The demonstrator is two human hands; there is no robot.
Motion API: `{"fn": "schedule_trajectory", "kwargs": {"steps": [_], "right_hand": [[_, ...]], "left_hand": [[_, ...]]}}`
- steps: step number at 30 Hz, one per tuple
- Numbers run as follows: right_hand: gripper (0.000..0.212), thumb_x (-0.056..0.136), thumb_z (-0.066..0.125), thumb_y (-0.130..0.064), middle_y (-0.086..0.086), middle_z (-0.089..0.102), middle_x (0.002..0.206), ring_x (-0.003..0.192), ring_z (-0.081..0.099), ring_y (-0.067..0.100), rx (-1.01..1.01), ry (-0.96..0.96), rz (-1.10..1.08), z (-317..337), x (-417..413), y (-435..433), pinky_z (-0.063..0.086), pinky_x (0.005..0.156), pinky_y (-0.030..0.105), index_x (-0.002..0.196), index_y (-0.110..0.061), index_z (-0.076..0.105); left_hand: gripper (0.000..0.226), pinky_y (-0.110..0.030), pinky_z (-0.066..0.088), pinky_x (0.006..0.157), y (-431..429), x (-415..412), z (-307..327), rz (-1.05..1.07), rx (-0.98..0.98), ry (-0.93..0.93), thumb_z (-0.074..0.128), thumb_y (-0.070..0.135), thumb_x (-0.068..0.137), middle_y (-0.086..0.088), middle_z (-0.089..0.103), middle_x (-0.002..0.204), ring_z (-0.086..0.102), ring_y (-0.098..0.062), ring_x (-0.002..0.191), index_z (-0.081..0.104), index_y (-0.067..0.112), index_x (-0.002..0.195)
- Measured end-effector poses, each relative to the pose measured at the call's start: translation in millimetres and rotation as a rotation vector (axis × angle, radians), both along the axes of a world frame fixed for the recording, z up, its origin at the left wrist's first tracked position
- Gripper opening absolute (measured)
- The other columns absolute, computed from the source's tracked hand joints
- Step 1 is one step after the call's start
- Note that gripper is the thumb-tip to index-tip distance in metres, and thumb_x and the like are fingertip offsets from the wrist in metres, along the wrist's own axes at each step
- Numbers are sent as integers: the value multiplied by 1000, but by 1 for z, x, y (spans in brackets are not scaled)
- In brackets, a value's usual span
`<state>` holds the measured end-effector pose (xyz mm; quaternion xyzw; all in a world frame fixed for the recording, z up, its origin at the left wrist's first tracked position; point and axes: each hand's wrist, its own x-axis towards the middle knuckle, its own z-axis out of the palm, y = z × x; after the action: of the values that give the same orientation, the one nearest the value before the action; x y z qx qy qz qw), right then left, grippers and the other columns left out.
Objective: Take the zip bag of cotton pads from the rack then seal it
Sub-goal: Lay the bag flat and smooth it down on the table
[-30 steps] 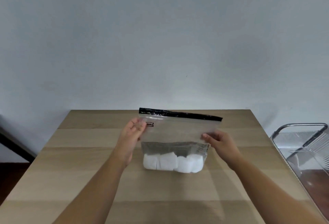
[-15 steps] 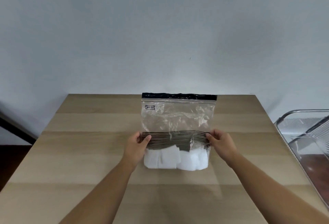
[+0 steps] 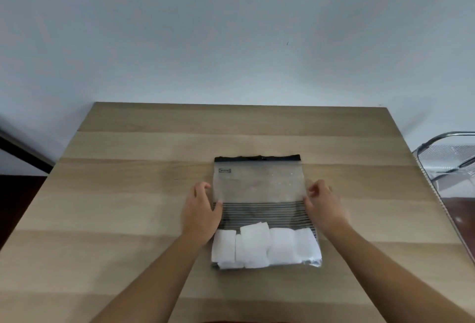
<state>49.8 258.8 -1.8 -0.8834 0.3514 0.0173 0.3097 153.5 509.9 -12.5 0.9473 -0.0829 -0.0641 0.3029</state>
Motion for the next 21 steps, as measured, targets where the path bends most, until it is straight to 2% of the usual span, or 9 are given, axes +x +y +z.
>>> {"fn": "schedule_trajectory", "kwargs": {"steps": [2, 4, 6, 7, 9, 13, 17, 21], "right_hand": [[26, 88, 52, -35, -3, 55, 113, 101, 50, 15, -134, -58, 138, 2, 8, 15, 44, 89, 34, 111, -26, 46], [44, 90, 43, -43, -1, 46, 137, 126, 41, 19, -204, -109, 287, -1, 21, 33, 35, 106, 39, 130, -26, 36], [59, 93, 29, -50, -1, 16, 157, 145, 10, 18, -258, -77, 422, -11, 36, 47, 13, 117, 41, 144, -28, 13], [62, 94, 22, -52, -2, 1, 159, 145, -5, 17, -279, -38, 469, -18, 41, 51, 3, 119, 41, 146, -29, 0], [63, 93, 12, -56, -2, -15, 157, 142, -20, 17, -335, 31, 515, -32, 47, 54, -9, 117, 42, 144, -32, -17], [62, 92, 6, -58, -1, -19, 156, 142, -22, 20, -436, 28, 516, -48, 48, 50, -12, 116, 44, 144, -34, -19], [62, 92, 6, -59, -3, -16, 157, 143, -19, 19, -444, -5, 511, -52, 49, 51, -9, 116, 45, 144, -35, -16], [61, 91, 4, -60, -3, -14, 157, 144, -18, 19, -447, 9, 505, -53, 49, 50, -9, 116, 44, 144, -36, -16]], "left_hand": [[45, -35, 39, 95, -12, -1, -1, -93, 60, -118, 56, 35, 86, -8, 50, 127, 49, -22, 113, 40, 16, 124], [53, -37, 27, 108, -30, 1, -4, -195, 98, -151, 46, 39, 91, -8, 37, 145, 35, -23, 132, 32, 16, 136], [58, -36, 13, 115, -49, 4, -11, -283, 141, -143, 35, 41, 95, -5, 18, 157, 15, -20, 143, 19, 15, 145], [59, -36, 7, 116, -56, 5, -15, -321, 160, -134, 30, 41, 97, -4, 10, 159, 7, -18, 145, 13, 15, 147], [59, -34, -2, 117, -64, 6, -26, -368, 200, -114, 23, 41, 98, -2, 1, 160, -3, -15, 146, 4, 17, 148], [59, -34, -8, 115, -62, 9, -43, -381, 219, -150, 19, 43, 97, 1, -2, 159, -7, -13, 145, -3, 22, 147], [62, -34, -10, 114, -62, 9, -47, -377, 254, -188, 4, 50, 91, 2, -2, 159, -14, -9, 141, -7, 25, 146], [62, -34, -11, 114, -62, 9, -49, -378, 288, -176, 1, 50, 90, 2, -2, 159, -13, -9, 141, -8, 26, 146]]}}
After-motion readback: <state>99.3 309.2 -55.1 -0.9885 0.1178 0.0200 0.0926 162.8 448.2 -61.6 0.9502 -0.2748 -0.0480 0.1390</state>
